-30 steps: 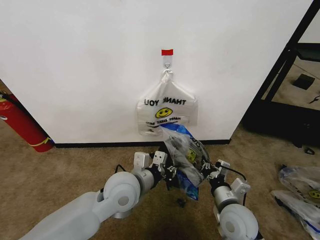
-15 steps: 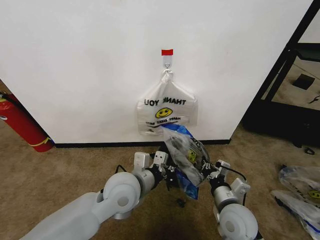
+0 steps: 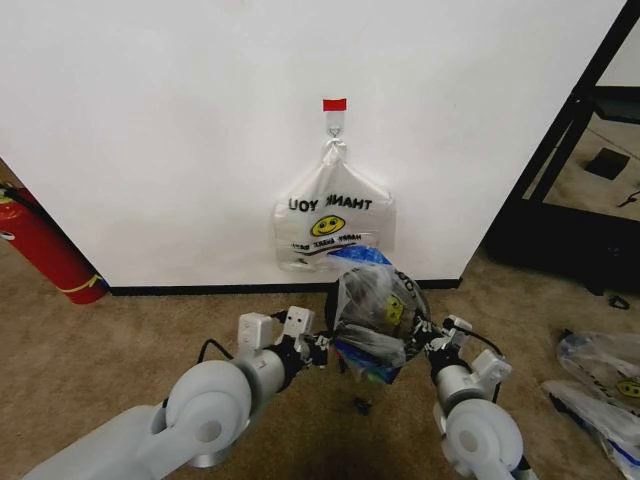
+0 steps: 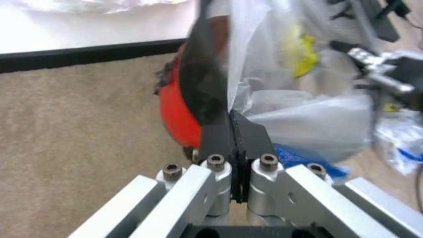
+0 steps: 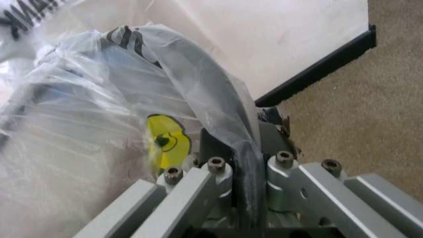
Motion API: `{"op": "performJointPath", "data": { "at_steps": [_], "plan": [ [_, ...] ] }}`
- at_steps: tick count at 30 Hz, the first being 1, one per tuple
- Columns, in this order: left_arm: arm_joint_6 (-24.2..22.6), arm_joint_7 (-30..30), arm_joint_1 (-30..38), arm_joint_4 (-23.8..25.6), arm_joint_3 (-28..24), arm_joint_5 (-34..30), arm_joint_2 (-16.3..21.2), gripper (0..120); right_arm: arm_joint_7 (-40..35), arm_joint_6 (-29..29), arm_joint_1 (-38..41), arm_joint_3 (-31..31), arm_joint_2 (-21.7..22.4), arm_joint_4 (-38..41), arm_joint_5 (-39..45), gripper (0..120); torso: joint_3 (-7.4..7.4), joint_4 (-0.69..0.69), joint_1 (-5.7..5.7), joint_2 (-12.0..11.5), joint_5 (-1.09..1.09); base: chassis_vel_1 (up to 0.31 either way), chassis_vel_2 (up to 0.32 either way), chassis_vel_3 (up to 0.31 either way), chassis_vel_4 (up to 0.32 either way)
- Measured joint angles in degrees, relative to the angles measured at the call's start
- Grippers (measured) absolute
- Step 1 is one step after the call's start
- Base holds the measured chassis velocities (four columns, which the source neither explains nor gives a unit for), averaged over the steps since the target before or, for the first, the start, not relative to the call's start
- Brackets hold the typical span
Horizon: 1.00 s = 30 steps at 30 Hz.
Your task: Pick up the garbage bag from the wall and place it over the trash bin.
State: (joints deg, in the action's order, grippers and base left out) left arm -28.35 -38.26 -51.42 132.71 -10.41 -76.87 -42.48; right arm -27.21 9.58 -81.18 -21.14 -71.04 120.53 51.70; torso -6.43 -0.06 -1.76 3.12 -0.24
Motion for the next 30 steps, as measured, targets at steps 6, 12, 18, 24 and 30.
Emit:
{"op": "performJointPath", "data": {
  "at_steps": [6, 12, 18, 24, 30],
  "plan": [
    [0.2, 0.8, -0.3, -3.7, -0.4, 2.0, -1.1, 0, -0.4, 0.5, -0.5, -0.2, 0.0, 1.7, 2.0, 0, 0.00, 0.00, 0.00, 0.0, 0.00, 0.000, 0.000, 0.000, 0.000],
    [0.5, 2.4, -0.8, -9.6, -1.3, 5.2, -2.5, 0, -1.0, 1.3, -1.4, -1.6, 0.6, 3.0, 4.8, 0, 0.00, 0.00, 0.00, 0.0, 0.00, 0.000, 0.000, 0.000, 0.000],
    [1.5, 3.3, -1.4, -11.7, -1.7, 7.2, -3.9, 0, -1.1, 1.8, -2.1, -1.8, 0.5, 3.7, 6.5, 0, 0.00, 0.00, 0.00, 0.0, 0.00, 0.000, 0.000, 0.000, 0.000],
    [2.8, 4.1, -2.2, -12.8, -1.8, 9.2, -6.1, 0, -1.3, 2.0, -2.1, -1.2, -0.1, 3.9, 7.0, 0, 0.00, 0.00, 0.00, 0.0, -0.01, 0.000, 0.000, 0.000, 0.000],
    [2.3, 2.2, -2.3, -10.3, -0.2, 9.3, -3.8, 1, -1.3, 1.8, -1.8, -1.7, 0.2, 2.5, 6.0, 0, 0.00, 0.00, 0.00, 0.0, 0.00, 0.000, 0.000, 0.000, 0.000]
  ]
}}
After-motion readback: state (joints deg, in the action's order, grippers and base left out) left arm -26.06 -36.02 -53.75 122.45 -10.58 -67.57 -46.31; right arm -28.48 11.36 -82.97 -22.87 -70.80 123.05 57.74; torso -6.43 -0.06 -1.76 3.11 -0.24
